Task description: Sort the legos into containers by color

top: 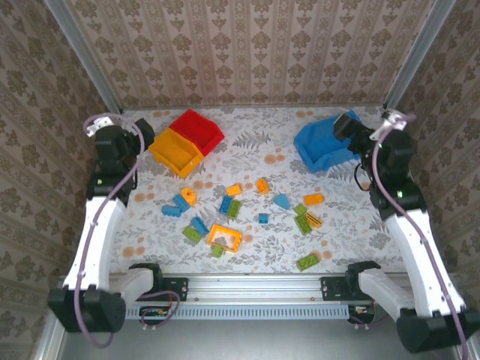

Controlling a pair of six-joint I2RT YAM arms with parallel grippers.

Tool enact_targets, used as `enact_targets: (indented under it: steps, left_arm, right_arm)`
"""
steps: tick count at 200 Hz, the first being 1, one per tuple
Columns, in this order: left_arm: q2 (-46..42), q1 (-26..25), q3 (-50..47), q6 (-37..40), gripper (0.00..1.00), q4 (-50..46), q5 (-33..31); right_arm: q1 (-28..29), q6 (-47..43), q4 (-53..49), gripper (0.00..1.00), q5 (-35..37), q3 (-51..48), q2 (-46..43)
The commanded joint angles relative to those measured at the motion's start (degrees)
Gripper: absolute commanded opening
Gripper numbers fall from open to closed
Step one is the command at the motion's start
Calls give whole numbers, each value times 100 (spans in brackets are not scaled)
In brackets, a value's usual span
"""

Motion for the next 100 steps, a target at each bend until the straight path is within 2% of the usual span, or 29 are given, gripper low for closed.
enact_targets:
  steps: [1, 28, 50, 100]
  left_arm:
    - [767, 22, 429, -962, 96, -1864, 1068]
    - [1575, 37, 901, -973, 88, -2109, 1360]
    - [2279, 60, 1115, -1130, 79, -2017, 1725]
    - [3784, 278, 1857, -1054, 69, -2023, 1910]
  right_arm:
    - [262, 428, -2630, 100, 322, 893, 1094]
    - [184, 538, -2101, 100, 333, 756, 1174]
    - [-17, 713, -2059, 100, -127, 961, 1616]
    - [-224, 1008, -1710, 94, -646, 993, 2106]
